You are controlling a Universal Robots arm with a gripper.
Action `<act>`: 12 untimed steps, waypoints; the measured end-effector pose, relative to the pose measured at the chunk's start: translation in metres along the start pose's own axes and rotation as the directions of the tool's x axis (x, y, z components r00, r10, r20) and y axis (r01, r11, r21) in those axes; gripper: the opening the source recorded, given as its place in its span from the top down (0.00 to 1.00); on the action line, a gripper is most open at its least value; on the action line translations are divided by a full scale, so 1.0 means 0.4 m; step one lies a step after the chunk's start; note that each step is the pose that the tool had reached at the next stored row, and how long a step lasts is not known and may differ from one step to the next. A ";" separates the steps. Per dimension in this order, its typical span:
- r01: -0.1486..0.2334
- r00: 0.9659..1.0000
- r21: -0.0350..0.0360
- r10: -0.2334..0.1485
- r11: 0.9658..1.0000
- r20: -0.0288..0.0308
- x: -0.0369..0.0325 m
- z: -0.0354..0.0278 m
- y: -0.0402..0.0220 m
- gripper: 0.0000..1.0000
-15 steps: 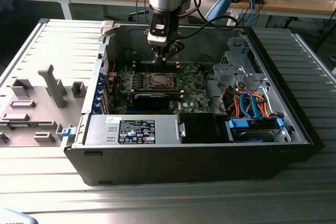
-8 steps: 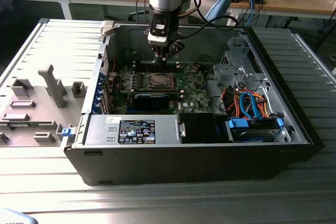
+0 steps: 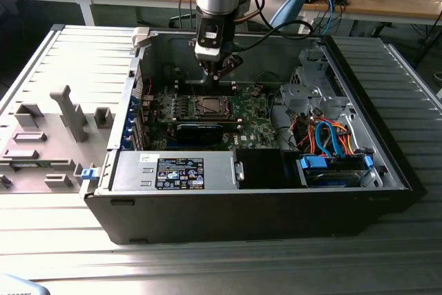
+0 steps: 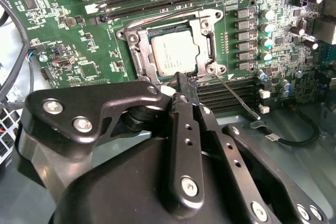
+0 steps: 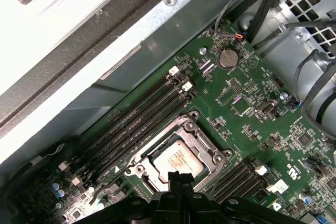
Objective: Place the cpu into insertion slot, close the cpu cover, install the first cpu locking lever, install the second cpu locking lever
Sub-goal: 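Install the first cpu locking lever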
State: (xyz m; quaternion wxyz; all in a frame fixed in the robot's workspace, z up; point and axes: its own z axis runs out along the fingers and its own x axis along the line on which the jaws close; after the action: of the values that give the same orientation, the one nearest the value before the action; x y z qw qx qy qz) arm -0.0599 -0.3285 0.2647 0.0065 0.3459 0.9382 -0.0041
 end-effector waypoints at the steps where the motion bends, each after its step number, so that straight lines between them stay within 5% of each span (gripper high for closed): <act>1: 0.001 1.000 0.000 -0.001 1.000 0.000 0.000 0.000 0.000 0.89; 12: 0.012 1.000 0.000 -0.012 1.000 0.000 0.000 0.000 0.000 0.89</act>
State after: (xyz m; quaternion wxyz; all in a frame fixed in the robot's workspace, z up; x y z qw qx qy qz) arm -0.0599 -0.3285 0.2647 0.0065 0.3400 0.9404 -0.0040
